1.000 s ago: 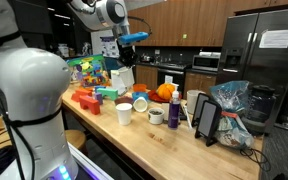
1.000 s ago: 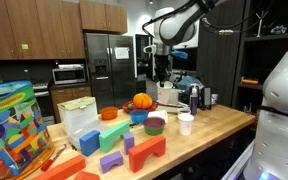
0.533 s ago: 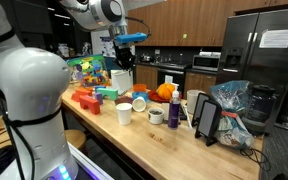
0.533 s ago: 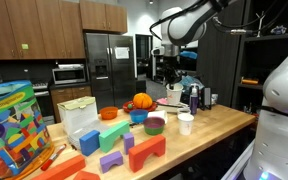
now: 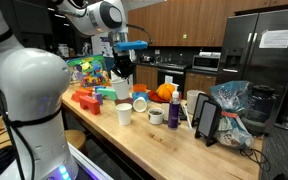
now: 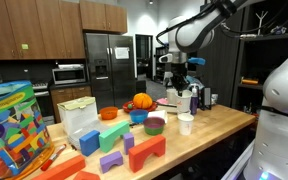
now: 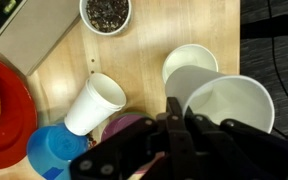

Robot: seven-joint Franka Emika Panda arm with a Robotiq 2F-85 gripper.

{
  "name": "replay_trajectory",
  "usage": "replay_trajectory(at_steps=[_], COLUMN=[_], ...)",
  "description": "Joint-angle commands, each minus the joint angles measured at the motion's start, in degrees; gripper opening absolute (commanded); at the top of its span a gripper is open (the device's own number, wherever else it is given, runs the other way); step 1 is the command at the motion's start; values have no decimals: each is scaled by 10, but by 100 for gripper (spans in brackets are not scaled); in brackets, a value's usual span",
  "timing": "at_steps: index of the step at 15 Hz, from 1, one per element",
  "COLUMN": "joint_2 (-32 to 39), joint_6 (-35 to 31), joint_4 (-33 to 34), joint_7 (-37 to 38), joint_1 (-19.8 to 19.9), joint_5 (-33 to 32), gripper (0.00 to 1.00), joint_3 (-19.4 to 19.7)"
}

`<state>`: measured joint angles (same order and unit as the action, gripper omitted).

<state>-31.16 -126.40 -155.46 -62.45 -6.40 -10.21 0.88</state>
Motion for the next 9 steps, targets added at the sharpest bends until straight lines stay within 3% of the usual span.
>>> replay_trajectory(at_steps=[1,9], joint_2=[-27,-31], joint_6=[0,-4], joint_4=[-22,-35], joint_7=[-11,-28], joint_1=[-2,-2], joint_5=[-14,-9], gripper=[1,1], joint_3=[15,30])
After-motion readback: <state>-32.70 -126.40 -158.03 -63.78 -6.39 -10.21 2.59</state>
